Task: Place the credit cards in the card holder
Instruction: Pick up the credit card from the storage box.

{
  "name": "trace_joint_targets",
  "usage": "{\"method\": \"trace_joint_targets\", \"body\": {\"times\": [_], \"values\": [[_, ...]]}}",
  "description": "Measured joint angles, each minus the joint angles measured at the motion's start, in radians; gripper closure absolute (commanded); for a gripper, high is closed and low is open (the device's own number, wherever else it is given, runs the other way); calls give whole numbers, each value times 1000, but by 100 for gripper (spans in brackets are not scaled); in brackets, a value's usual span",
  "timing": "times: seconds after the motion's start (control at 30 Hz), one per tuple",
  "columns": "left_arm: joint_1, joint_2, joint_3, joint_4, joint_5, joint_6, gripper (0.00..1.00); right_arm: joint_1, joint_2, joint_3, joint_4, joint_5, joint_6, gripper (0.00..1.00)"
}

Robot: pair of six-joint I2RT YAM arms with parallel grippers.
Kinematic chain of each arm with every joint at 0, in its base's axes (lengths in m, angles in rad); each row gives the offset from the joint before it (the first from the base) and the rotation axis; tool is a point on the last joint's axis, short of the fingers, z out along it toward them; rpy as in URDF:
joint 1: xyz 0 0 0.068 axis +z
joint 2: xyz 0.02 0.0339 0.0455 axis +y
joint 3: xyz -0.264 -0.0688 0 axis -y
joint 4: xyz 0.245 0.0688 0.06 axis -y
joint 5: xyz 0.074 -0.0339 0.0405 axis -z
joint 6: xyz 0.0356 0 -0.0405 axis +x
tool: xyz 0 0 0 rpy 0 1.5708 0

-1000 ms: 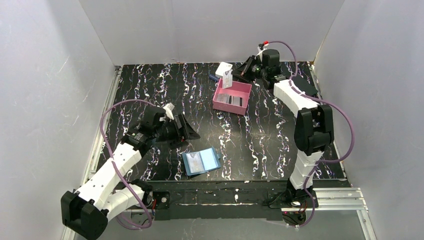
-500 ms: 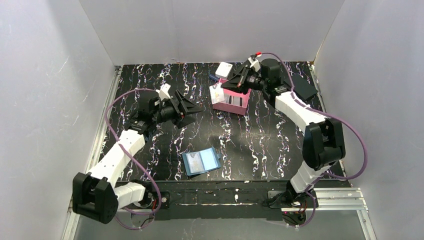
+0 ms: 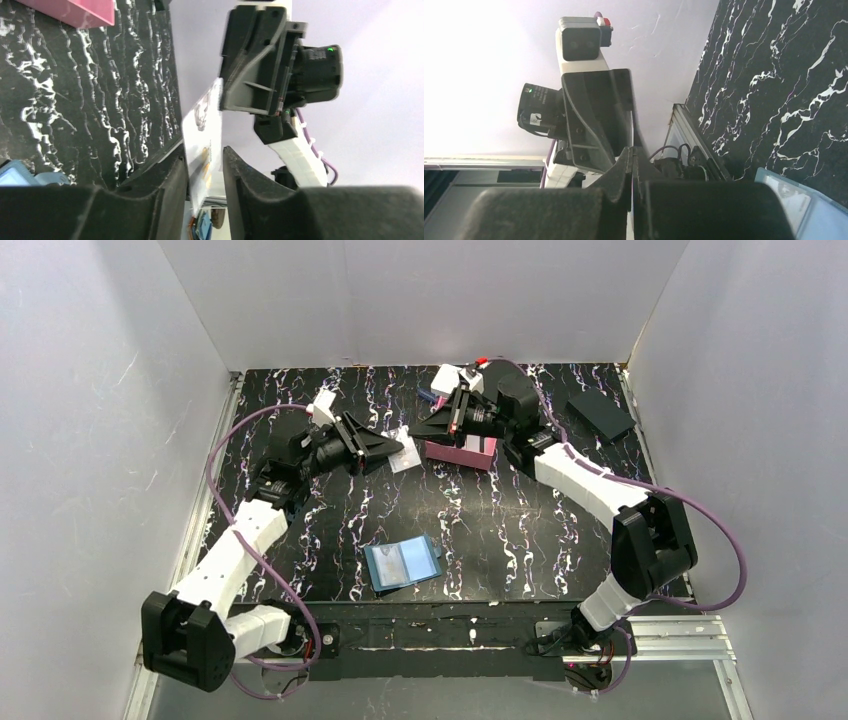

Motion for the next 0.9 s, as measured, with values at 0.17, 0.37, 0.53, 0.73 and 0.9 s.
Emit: {"method": "trace_joint_targets", "body": {"times": [0.17, 0.37, 0.53, 0.73, 0.9], "values": [[0, -84, -49, 36, -2, -32, 100, 4, -20, -92, 116, -17, 82, 62], [0, -162, -109, 53, -9, -54, 100, 39, -47, -216, 286, -39, 188, 50], [0, -166, -118, 57, -14, -60, 100, 99, -57, -251, 377, -49, 240, 81], [-1, -177, -146, 67, -15, -43, 45, 105, -72, -279, 384, -56, 213, 99], [0, -252, -178, -192, -80, 91, 34, 94, -125, -281, 87, -21, -74, 99]]}}
